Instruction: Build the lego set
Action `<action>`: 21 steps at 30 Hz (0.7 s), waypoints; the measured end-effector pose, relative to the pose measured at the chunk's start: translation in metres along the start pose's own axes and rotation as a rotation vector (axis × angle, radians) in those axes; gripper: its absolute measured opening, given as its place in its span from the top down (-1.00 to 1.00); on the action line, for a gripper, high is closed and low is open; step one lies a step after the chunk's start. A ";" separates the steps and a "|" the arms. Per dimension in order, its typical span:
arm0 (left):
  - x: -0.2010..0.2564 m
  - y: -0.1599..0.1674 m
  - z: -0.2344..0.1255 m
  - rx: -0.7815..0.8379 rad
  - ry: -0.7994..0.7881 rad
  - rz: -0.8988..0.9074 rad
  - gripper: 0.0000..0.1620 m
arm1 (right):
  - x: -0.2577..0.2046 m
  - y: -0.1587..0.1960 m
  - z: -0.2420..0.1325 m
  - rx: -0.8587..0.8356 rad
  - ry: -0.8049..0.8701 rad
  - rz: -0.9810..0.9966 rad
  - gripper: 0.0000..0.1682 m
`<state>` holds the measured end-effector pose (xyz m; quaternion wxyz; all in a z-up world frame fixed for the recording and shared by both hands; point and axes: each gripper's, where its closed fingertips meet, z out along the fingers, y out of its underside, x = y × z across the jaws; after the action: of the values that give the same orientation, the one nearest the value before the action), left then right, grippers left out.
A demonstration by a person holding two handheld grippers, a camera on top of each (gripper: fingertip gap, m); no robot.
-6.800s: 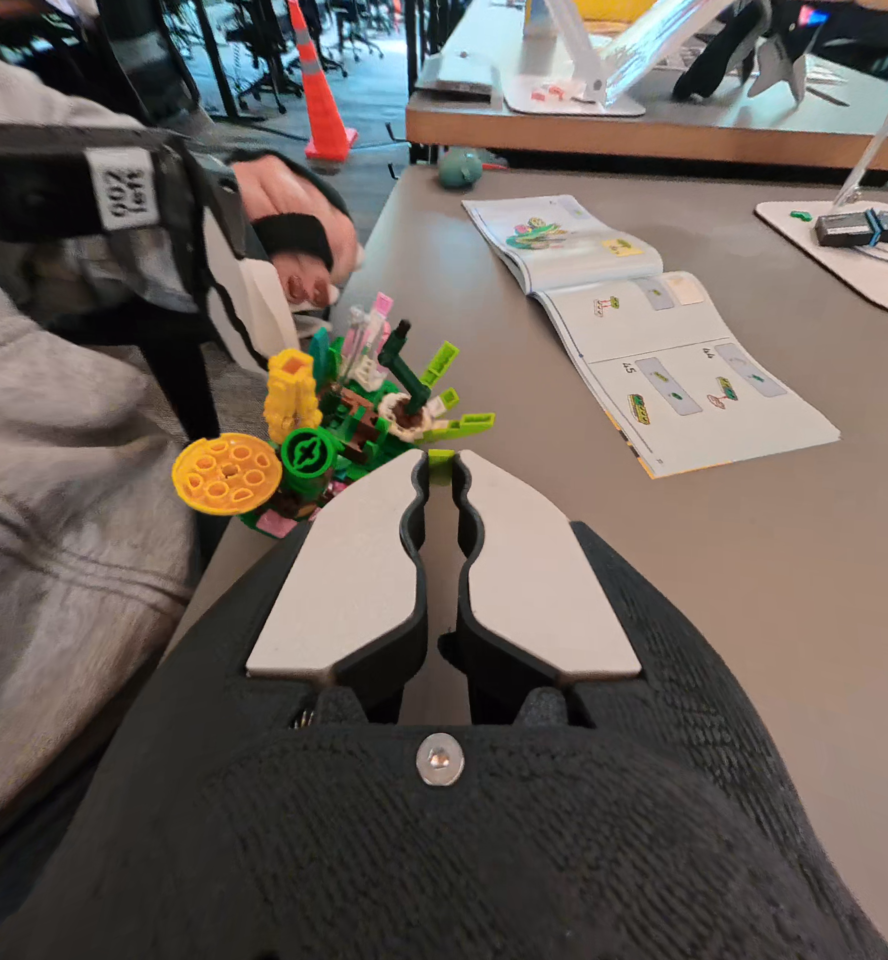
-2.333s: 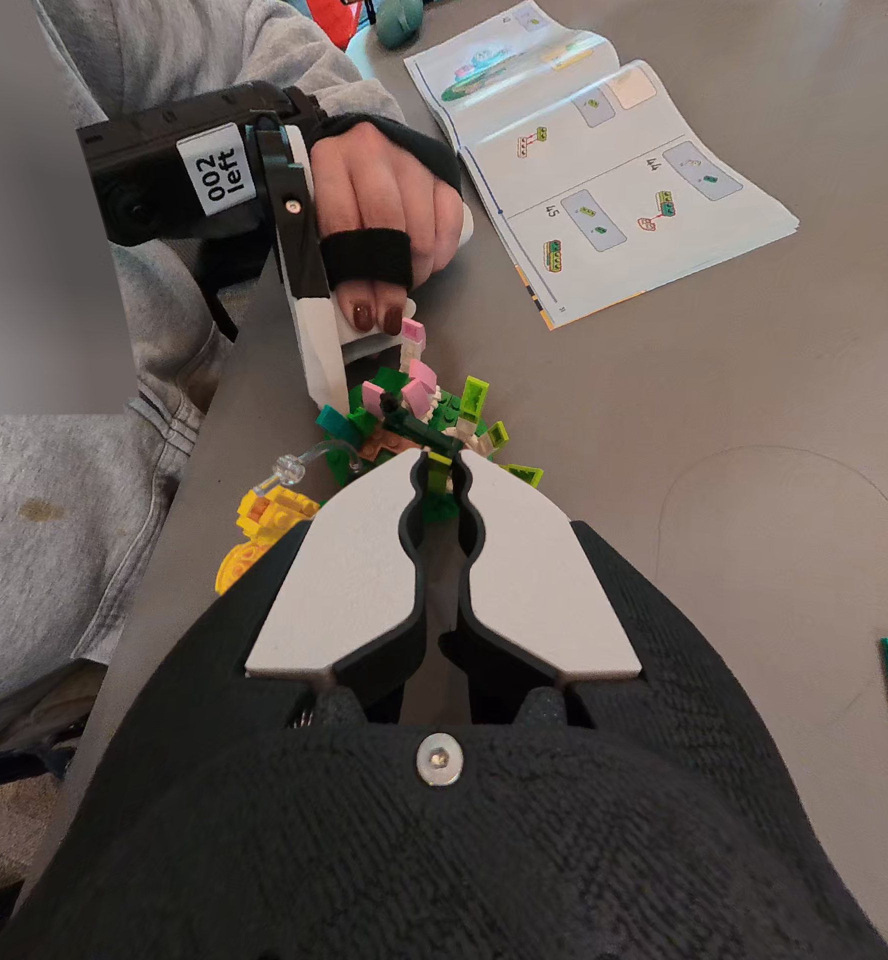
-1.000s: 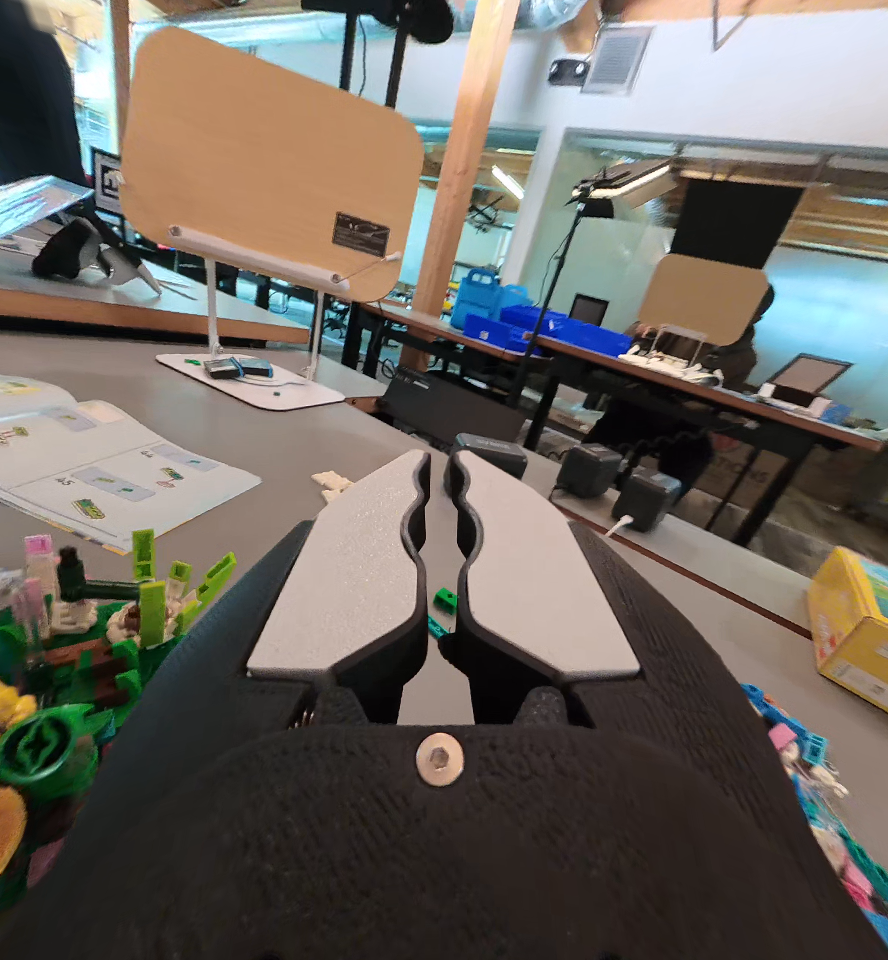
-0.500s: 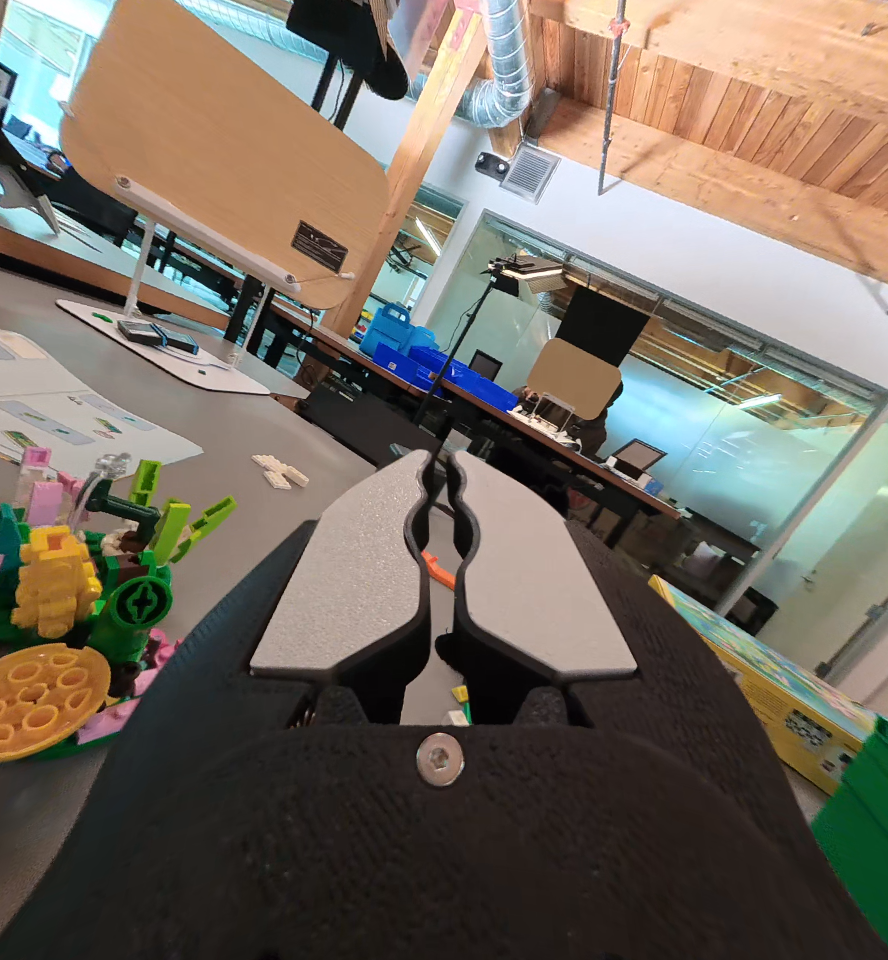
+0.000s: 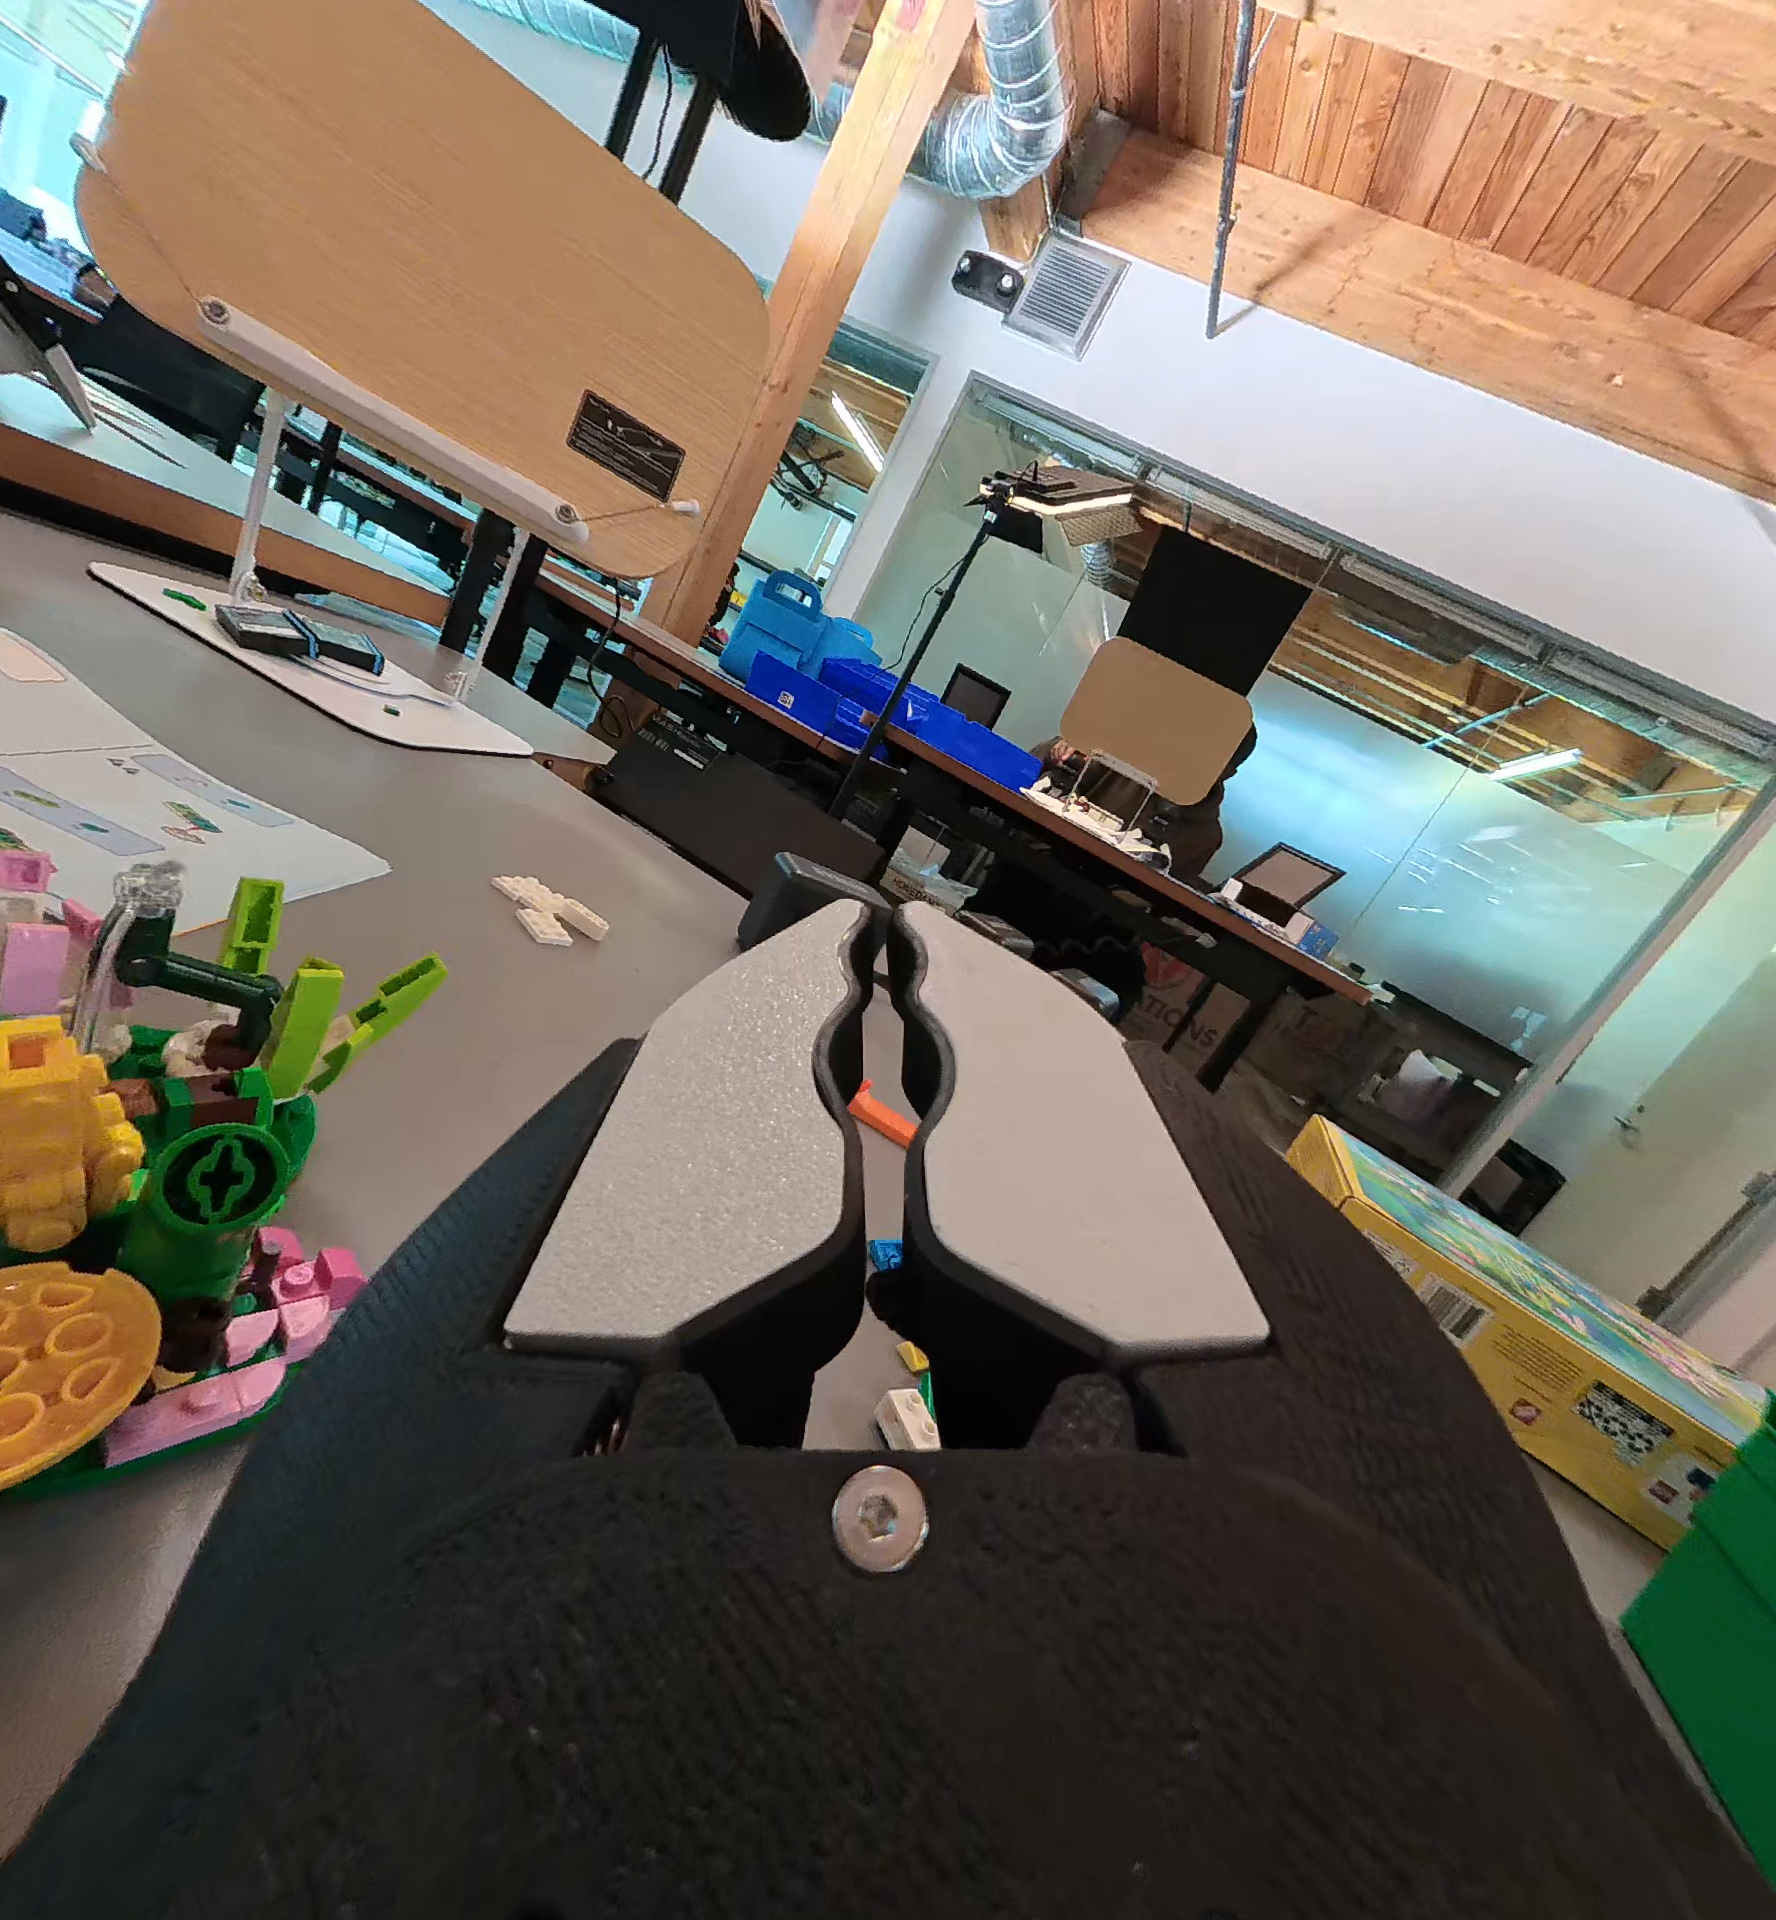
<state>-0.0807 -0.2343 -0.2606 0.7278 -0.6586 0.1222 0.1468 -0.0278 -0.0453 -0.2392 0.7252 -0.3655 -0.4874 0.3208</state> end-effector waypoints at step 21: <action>0.008 0.003 0.001 -0.011 0.041 0.054 1.00 | -0.030 0.015 -0.004 -0.158 -0.327 0.081 0.92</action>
<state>-0.0744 -0.2328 -0.2659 0.7175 -0.6618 0.1539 0.1535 -0.0355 -0.0625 -0.2668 0.5918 -0.3836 -0.6073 0.3657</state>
